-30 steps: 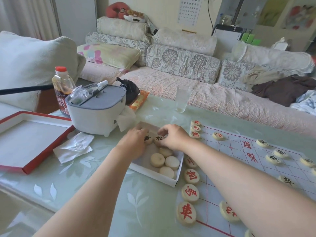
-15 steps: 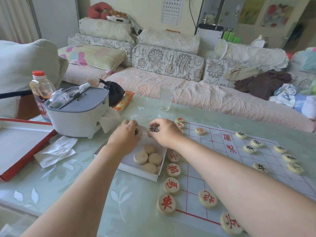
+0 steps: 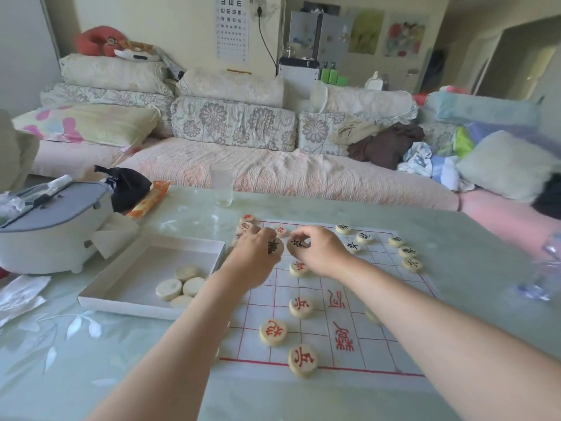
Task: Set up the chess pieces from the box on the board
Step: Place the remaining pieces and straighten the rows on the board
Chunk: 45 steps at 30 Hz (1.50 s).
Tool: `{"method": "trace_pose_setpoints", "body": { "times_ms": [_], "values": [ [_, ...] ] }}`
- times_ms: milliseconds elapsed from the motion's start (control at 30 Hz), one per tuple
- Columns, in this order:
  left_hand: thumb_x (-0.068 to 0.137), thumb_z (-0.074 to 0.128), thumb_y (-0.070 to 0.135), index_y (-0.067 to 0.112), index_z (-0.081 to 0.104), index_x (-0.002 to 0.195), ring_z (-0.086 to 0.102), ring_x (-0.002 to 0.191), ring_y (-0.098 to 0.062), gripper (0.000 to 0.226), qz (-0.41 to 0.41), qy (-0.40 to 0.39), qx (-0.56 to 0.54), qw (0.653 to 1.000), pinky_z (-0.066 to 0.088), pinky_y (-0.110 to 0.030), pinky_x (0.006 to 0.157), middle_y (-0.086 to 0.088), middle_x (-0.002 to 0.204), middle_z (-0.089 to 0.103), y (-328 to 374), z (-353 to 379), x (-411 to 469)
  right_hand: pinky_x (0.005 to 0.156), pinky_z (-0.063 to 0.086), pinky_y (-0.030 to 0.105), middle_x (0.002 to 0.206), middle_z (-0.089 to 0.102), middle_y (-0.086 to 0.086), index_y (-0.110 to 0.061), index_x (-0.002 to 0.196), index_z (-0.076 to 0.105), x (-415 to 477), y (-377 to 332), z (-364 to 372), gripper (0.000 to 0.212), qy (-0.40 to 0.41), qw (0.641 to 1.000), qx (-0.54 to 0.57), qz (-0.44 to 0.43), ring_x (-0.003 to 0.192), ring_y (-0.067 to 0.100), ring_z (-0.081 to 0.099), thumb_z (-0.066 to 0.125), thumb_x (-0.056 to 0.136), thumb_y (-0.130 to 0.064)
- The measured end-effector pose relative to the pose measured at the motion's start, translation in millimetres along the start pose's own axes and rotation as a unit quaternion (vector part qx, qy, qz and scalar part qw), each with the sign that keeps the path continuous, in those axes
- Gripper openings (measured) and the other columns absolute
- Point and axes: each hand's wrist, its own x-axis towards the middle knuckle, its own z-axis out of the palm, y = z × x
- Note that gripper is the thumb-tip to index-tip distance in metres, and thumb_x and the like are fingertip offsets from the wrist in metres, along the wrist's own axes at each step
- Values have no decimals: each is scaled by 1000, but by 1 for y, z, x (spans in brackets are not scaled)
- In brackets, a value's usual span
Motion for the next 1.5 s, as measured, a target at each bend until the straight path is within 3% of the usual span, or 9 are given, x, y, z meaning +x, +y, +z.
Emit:
{"method": "trace_pose_setpoints", "body": {
  "times_ms": [133, 267, 467, 600, 800, 967, 1200, 1400, 1500],
  "values": [
    [92, 56, 35, 19, 51, 125, 52, 99, -20, 37, 56, -34, 1, 998, 39, -27, 79, -3, 119, 50, 36, 16, -6, 91, 40, 22, 129, 63, -4, -18, 127, 64, -20, 35, -40, 38, 5, 999, -7, 38, 117, 15, 57, 66, 92, -32],
    [90, 59, 37, 20, 48, 131, 54, 104, -19, 46, 78, -74, 1, 994, 43, -27, 83, 2, 125, 49, 61, 32, -11, 92, 36, 19, 128, 60, -10, -20, 129, 62, -46, 71, -66, 45, -2, 997, 3, 80, 118, 9, 56, 70, 89, -37],
    [81, 70, 34, 26, 56, 120, 54, 100, -16, 42, 126, -138, -7, 982, 42, -21, 80, 7, 114, 50, 91, 56, -25, 67, 38, 5, 104, 64, -19, -31, 114, 68, -95, 101, -85, 37, -62, 993, -8, 99, 86, -4, 57, 78, 79, -38],
    [77, 75, 27, 29, 56, 119, 51, 95, -13, 46, 136, -152, -5, 979, 33, -9, 65, 8, 110, 50, 95, 63, -32, 68, 42, 14, 98, 62, -19, -34, 108, 67, -117, 103, -90, 36, -105, 990, -34, 90, 84, 5, 58, 80, 75, -38],
    [76, 76, 29, 29, 52, 120, 54, 94, -11, 51, 115, -156, -3, 981, 35, -9, 64, 10, 110, 54, 96, 63, -37, 55, 35, 7, 81, 56, -23, -33, 102, 68, -141, 96, -96, 35, -140, 985, -72, 68, 74, -6, 55, 84, 72, -31],
    [75, 78, 29, 31, 55, 113, 52, 97, -11, 45, 119, -165, 2, 979, 44, -18, 77, 12, 107, 53, 94, 69, -42, 54, 36, 16, 78, 53, -18, -35, 94, 70, -156, 93, -97, 33, -189, 972, -133, 51, 68, -1, 50, 86, 66, -38],
    [69, 83, 26, 38, 58, 107, 61, 88, -7, 47, 94, -200, -42, 974, 53, -21, 75, 13, 103, 58, 96, 71, -43, 59, 41, 21, 80, 56, -18, -40, 90, 75, -162, 93, -97, 26, -234, 960, -153, 31, 71, -2, 52, 82, 65, -44],
    [70, 83, 16, 37, 59, 105, 65, 77, -6, 48, 63, -210, -133, 967, 57, -24, 71, 19, 100, 61, 111, 75, -48, 60, 39, 14, 81, 65, -17, -29, 84, 67, -154, 102, -93, 9, -81, 993, 12, 89, 64, -6, 55, 69, 87, -37],
    [69, 83, 16, 39, 60, 108, 66, 78, -8, 50, 62, -199, -170, 963, 59, -27, 74, 15, 95, 67, 118, 80, -50, 60, 46, 20, 94, 71, -3, -21, 96, 64, -147, 107, -89, 4, -20, 980, 158, 120, 70, 9, 68, 66, 94, -23]
  ]
}}
